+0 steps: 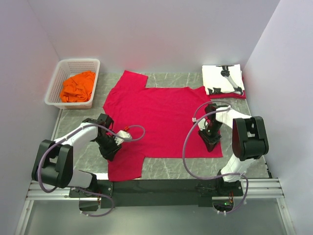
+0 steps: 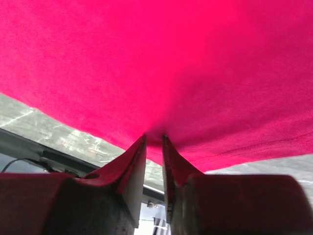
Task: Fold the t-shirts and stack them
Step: Flatten the tshirt out
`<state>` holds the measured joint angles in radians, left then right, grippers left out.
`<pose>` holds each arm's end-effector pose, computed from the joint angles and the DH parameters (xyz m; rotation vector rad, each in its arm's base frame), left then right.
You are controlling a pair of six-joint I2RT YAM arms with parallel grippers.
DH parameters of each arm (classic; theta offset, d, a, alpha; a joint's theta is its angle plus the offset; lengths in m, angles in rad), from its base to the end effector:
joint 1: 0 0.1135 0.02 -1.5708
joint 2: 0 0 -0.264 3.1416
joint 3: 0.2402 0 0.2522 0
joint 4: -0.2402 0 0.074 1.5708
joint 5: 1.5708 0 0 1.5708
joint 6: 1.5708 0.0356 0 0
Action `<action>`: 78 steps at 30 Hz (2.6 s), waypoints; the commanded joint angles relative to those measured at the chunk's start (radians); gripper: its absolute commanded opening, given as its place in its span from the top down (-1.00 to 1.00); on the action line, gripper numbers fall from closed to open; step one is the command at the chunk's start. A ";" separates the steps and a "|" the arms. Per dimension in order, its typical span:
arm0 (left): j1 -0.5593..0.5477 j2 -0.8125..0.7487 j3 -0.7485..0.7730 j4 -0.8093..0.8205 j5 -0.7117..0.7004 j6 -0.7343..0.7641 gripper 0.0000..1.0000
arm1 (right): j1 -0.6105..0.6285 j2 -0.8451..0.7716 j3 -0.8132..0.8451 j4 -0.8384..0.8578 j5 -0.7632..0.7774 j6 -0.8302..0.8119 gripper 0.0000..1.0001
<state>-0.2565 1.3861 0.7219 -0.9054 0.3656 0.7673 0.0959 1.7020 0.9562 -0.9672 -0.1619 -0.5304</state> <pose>0.1917 -0.0634 0.1620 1.4703 2.6162 -0.5363 0.2580 0.0306 0.1450 0.9151 -2.8828 -0.2860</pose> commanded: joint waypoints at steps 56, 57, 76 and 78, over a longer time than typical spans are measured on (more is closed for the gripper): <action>0.346 0.220 0.629 -0.014 0.271 -0.008 -0.16 | -0.090 0.384 0.961 0.174 -0.018 0.340 0.32; 0.349 0.235 0.652 0.018 0.277 -0.066 -0.17 | -0.088 0.407 0.984 0.189 -0.010 0.354 0.31; 0.378 0.496 0.878 0.221 0.343 -0.273 -0.22 | -0.068 0.729 1.239 0.370 0.139 0.438 0.06; 0.378 0.502 0.887 0.230 0.340 -0.281 -0.22 | -0.067 0.748 1.266 0.357 0.140 0.443 0.06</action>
<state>0.1192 1.8973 1.5738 -0.7193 0.6777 0.5068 0.0219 2.4165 2.1666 -0.6476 -0.0631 -0.1116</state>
